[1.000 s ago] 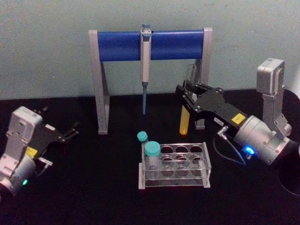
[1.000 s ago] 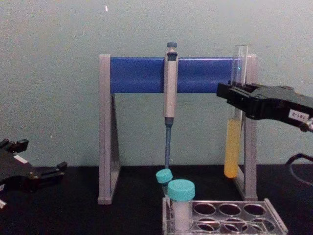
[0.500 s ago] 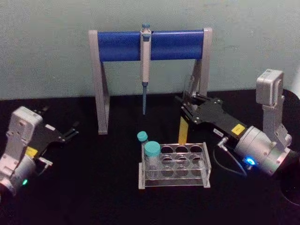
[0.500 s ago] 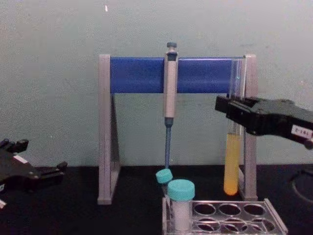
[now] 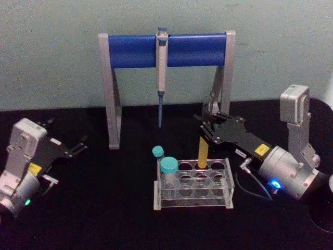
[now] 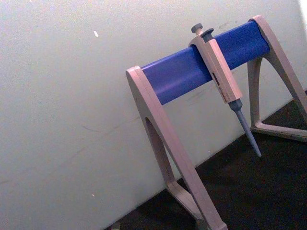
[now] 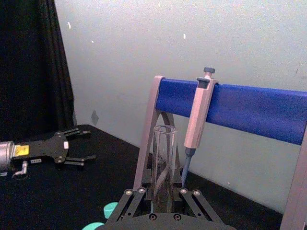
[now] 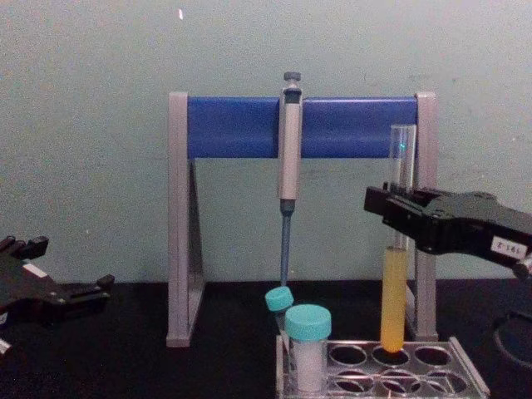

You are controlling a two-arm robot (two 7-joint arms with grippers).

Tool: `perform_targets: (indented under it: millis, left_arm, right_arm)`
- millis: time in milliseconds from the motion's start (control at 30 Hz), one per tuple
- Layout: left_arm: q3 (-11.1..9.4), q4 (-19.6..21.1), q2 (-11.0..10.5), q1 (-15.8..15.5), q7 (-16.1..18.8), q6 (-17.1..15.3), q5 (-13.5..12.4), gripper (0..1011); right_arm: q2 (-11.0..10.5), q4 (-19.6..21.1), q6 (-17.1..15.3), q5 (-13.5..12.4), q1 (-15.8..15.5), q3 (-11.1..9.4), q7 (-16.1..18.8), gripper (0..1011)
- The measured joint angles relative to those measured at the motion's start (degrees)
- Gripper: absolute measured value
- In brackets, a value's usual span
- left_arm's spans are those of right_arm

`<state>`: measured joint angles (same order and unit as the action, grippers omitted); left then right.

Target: Pick up the test tube from the test tube rack, shake it, then place it back into the test tube rack.

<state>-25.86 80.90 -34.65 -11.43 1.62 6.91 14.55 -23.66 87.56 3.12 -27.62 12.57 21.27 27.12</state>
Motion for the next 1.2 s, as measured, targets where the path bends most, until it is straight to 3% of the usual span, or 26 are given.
perform_targets:
  millis: [1200]
  left_arm:
    - [0.0, 0.0, 0.0, 0.0, 0.0, 0.0, 0.0, 1010]
  right_arm:
    - [1.5, -4.7, 2.5, 1.9, 0.8, 0.4, 0.8, 232]
